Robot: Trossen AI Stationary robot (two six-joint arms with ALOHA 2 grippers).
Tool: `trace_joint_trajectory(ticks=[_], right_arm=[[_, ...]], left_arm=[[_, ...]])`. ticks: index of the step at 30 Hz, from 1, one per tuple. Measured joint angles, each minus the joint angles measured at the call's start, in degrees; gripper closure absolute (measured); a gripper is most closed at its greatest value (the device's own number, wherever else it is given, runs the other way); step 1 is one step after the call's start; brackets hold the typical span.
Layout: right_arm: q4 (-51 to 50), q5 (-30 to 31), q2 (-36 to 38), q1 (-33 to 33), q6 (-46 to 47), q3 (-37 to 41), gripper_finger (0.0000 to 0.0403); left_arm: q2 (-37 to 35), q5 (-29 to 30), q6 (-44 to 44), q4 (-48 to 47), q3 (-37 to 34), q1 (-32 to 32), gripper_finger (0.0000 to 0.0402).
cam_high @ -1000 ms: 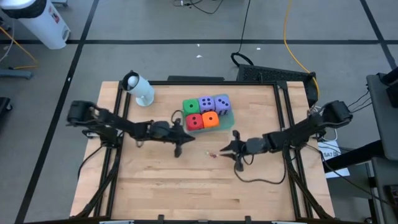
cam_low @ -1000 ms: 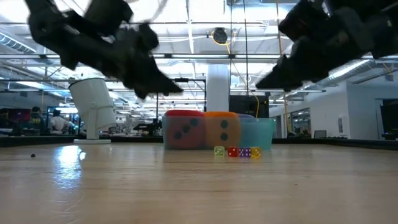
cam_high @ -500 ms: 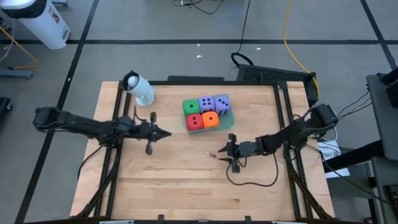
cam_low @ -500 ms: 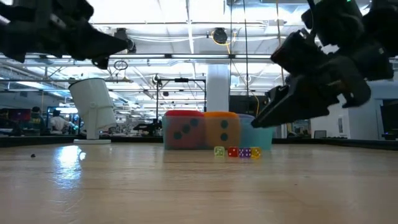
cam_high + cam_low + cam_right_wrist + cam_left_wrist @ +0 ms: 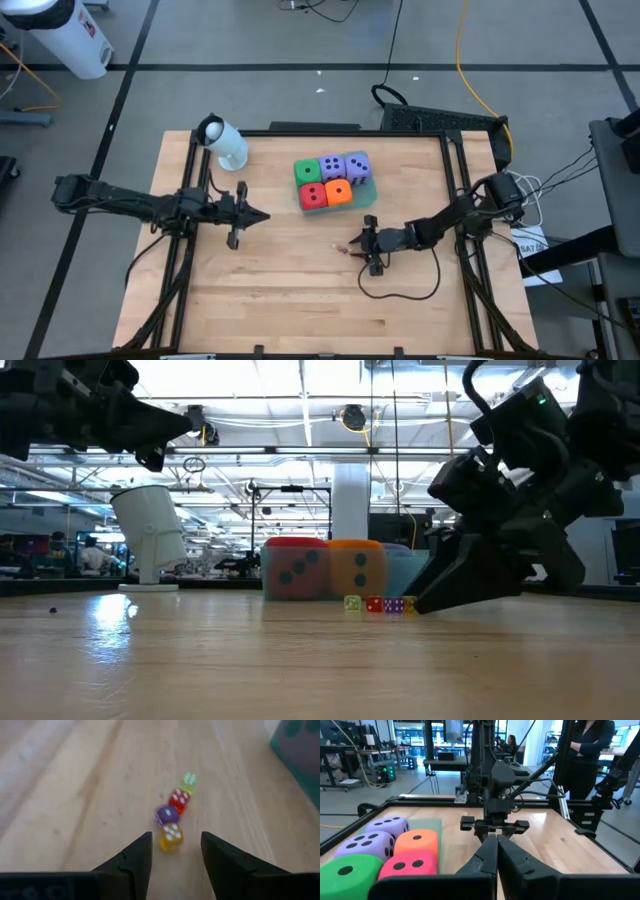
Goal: Pick & Place Dice
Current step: Put the small yellow dice into the blue bin
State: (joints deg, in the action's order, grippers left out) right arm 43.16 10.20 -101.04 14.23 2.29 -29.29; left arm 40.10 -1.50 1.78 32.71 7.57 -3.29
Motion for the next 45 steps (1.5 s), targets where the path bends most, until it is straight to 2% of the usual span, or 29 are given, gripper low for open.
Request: trace_joint_trajectory(ticks=[8, 20, 31, 36, 45], right_arm=[[5.84, -2.89, -4.90, -0.79, -1.11, -0.03, 0.0251], [0.97, -3.16, -4.98, -1.43, 3.06, -0.12, 0.0309], [0.85, -4.49, -4.99, -2.05, 4.38, -0.06, 0.0354], [-0.56, -4.84, -2.03, -2.03, 3.53, -0.05, 0.0348], [-10.28, -4.80, 10.50, -1.74, 2.08, 0.14, 0.0354]], left_arm=[[0.00, 0.01, 0.02, -1.46, 0.00, 0.00, 0.0396], [0.00, 0.01, 0.00, -1.46, 0.00, 0.00, 0.0396], [0.00, 0.01, 0.02, -1.75, 0.00, 0.00, 0.0396], [0.00, 0.01, 0.07, -1.75, 0.00, 0.00, 0.0396], [0.00, 0.01, 0.00, -1.68, 0.00, 0.00, 0.0396]])
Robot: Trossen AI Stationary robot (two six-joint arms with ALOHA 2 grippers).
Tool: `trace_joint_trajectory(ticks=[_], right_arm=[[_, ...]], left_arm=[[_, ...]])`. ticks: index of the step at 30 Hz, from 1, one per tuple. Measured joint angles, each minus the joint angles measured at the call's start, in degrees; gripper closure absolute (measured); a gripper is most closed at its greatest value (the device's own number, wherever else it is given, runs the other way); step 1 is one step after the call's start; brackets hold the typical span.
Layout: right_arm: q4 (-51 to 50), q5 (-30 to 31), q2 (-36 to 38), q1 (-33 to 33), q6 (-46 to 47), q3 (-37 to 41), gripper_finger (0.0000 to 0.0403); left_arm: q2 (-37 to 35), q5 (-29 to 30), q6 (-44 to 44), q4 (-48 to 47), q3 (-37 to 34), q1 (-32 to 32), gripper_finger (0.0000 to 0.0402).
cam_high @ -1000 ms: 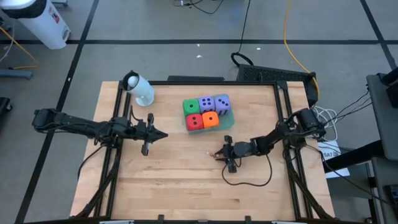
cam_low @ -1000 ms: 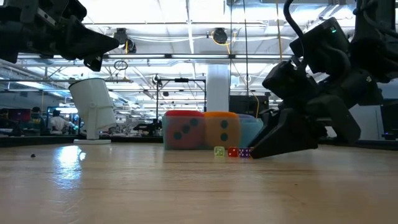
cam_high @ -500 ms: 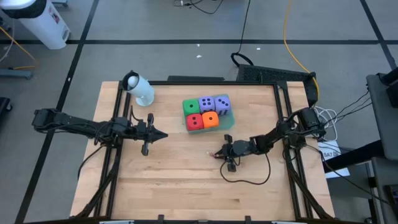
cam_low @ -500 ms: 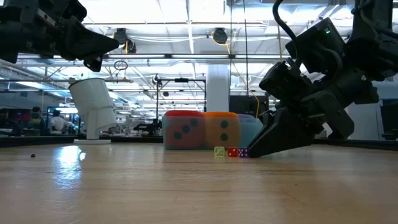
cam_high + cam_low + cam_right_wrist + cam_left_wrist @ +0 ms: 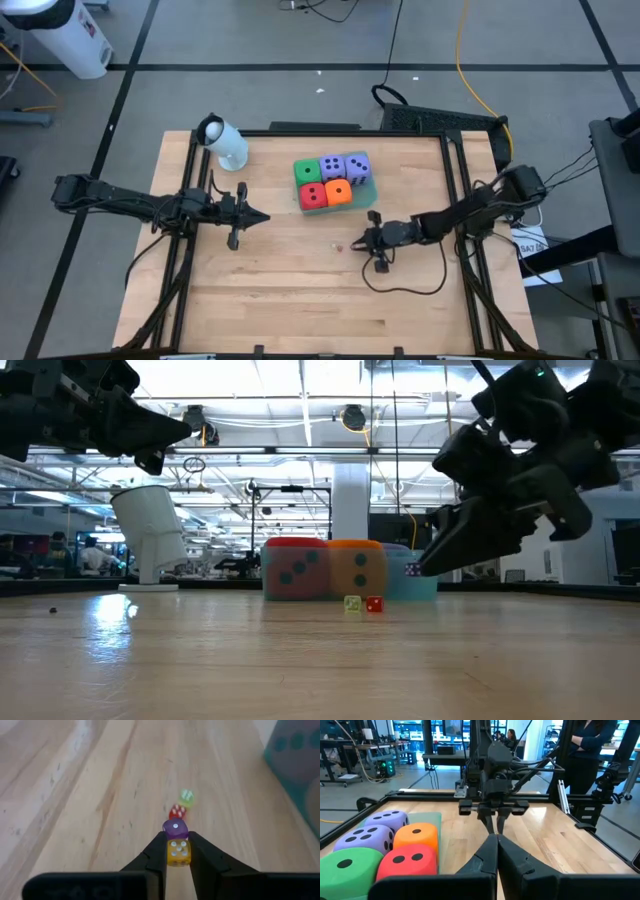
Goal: Pick & Place Dice
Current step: Put the small yellow dice into the blue bin
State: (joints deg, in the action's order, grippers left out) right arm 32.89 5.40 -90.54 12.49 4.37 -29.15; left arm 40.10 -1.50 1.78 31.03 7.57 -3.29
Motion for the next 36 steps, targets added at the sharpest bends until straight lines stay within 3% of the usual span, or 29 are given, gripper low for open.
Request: trace_joint_trajectory(ticks=[7, 21, 36], right_arm=[[-7.51, 0.20, 2.02, 0.00, 4.17, 0.02, 0.0351], [-2.82, 0.73, -5.00, 0.00, 4.54, -0.13, 0.0339], [-4.21, -0.14, -3.76, 0.00, 4.38, -0.13, 0.0239]], left_arm=[[0.00, 0.02, 0.00, 0.07, 0.00, 0.00, 0.0396], [0.00, 0.02, 0.22, 0.50, 0.00, 0.00, 0.0396], [0.00, 0.02, 0.48, 0.44, 0.00, -0.01, 0.0396]])
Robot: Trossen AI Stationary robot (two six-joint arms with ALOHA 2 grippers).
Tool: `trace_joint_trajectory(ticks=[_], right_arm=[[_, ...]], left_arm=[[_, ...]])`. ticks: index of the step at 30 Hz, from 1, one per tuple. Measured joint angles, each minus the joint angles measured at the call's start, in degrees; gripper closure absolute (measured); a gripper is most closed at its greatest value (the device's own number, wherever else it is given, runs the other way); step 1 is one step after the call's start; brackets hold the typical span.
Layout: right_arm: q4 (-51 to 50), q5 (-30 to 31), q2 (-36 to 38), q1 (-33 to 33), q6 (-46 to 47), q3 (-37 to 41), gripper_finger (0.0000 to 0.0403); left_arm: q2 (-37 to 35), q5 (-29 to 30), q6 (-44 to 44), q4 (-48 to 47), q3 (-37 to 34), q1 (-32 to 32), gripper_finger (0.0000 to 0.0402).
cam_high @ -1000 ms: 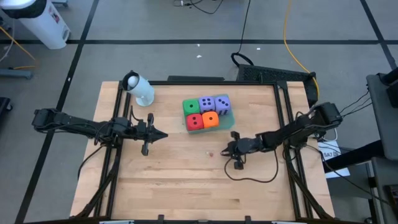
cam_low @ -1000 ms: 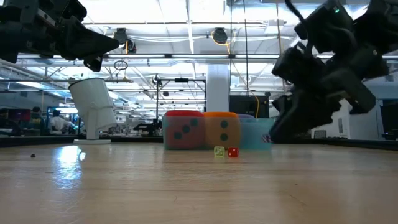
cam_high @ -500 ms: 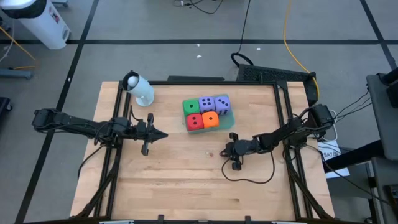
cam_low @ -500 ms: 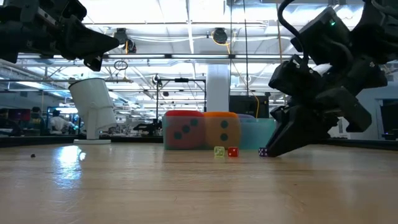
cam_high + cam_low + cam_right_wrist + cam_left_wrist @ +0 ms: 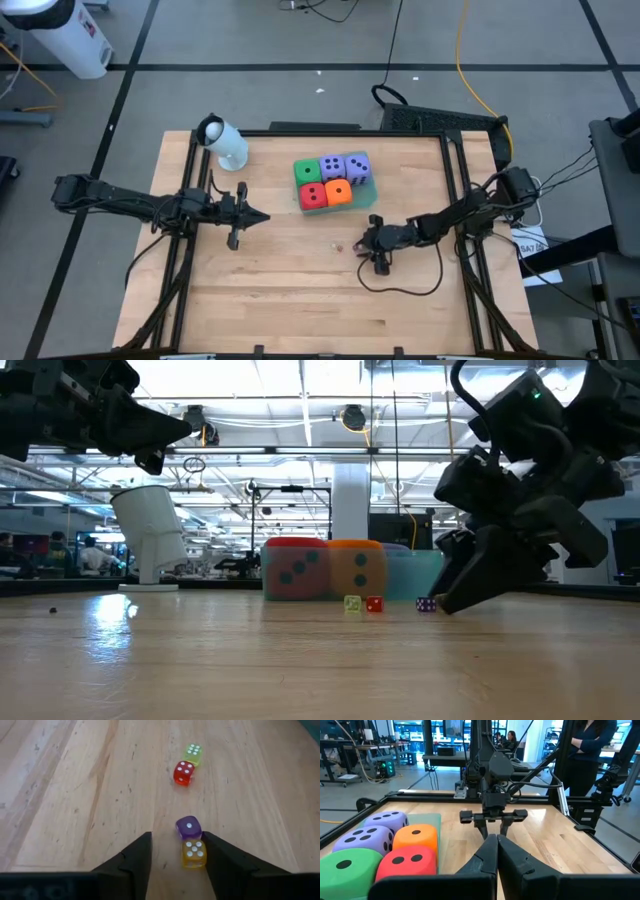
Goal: Pick & Place Dice
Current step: Put the small yellow dice into the blue bin
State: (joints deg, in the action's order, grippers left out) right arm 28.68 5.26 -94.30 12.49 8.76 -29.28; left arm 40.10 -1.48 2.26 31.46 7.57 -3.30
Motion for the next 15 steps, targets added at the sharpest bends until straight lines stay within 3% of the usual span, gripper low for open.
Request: trace_joint_trajectory(ticks=[6, 15], right_arm=[[-3.18, 0.48, 2.11, -0.04, 0.22, 0.07, 0.0235], [-5.27, 1.11, 3.94, -0.30, -0.09, 0.09, 0.0264]], left_arm=[[0.00, -0.01, 0.03, -0.10, 0.00, 0.01, 0.0396], [0.02, 0.00, 0.20, -0.46, 0.00, 0.00, 0.0396]])
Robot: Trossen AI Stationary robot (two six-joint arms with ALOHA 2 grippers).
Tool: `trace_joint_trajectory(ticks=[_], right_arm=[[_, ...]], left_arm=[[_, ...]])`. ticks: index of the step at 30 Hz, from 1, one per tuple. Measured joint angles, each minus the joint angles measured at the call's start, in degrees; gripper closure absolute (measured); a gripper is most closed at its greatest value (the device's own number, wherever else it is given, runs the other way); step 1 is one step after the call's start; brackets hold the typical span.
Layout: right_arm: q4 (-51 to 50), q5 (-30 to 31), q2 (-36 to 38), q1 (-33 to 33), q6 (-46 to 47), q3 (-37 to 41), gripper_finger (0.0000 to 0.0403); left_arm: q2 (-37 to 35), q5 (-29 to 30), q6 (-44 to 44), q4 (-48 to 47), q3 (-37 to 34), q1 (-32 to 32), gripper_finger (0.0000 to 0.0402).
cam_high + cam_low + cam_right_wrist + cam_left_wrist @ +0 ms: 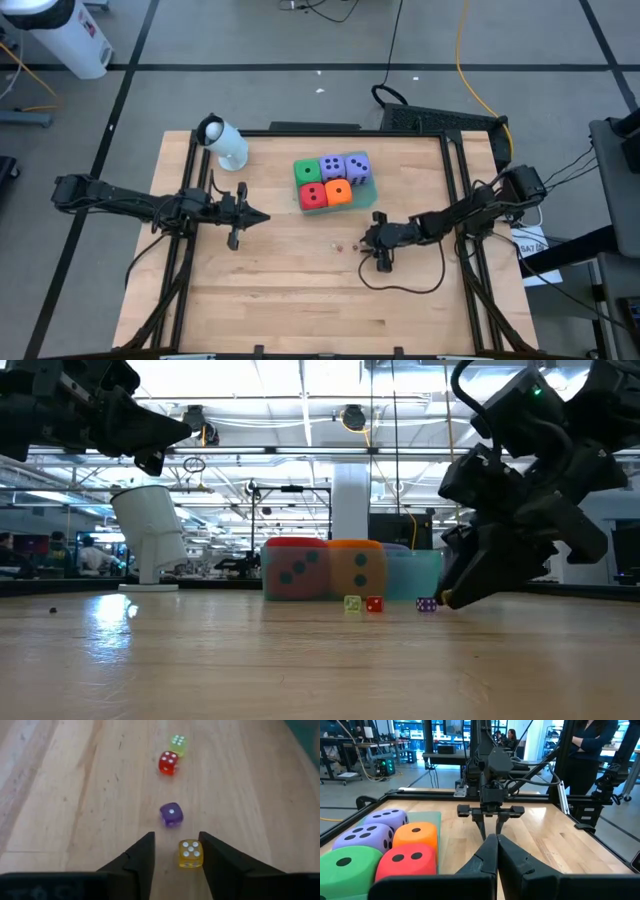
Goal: Pick & Place Dice
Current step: Put the small yellow dice into the blue bin
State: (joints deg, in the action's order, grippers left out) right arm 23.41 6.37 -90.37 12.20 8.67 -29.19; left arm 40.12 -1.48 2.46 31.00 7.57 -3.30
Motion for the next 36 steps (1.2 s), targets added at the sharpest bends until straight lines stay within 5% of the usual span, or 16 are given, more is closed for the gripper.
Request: trace_joint_trajectory(ticks=[10, 22, 29, 36], right_arm=[[-7.21, 1.31, 5.54, -5.21, -4.99, 0.00, 0.0363], [-8.24, 1.08, 26.18, -17.81, -14.63, -0.04, 0.0351], [-7.17, -3.02, 22.77, -26.86, -14.96, -0.05, 0.0359], [1.04, -3.13, 13.44, -28.25, -18.40, -0.06, 0.0297]], left_arm=[[-0.01, 0.00, -0.02, 0.02, 0.00, 0.00, 0.0396], [-0.02, 0.02, -0.44, 0.38, 0.00, 0.01, 0.0396], [-0.01, 0.03, -0.50, 0.58, 0.00, 0.00, 0.0396], [0.00, 0.07, -0.84, 0.57, 0.00, 0.00, 0.0396]])
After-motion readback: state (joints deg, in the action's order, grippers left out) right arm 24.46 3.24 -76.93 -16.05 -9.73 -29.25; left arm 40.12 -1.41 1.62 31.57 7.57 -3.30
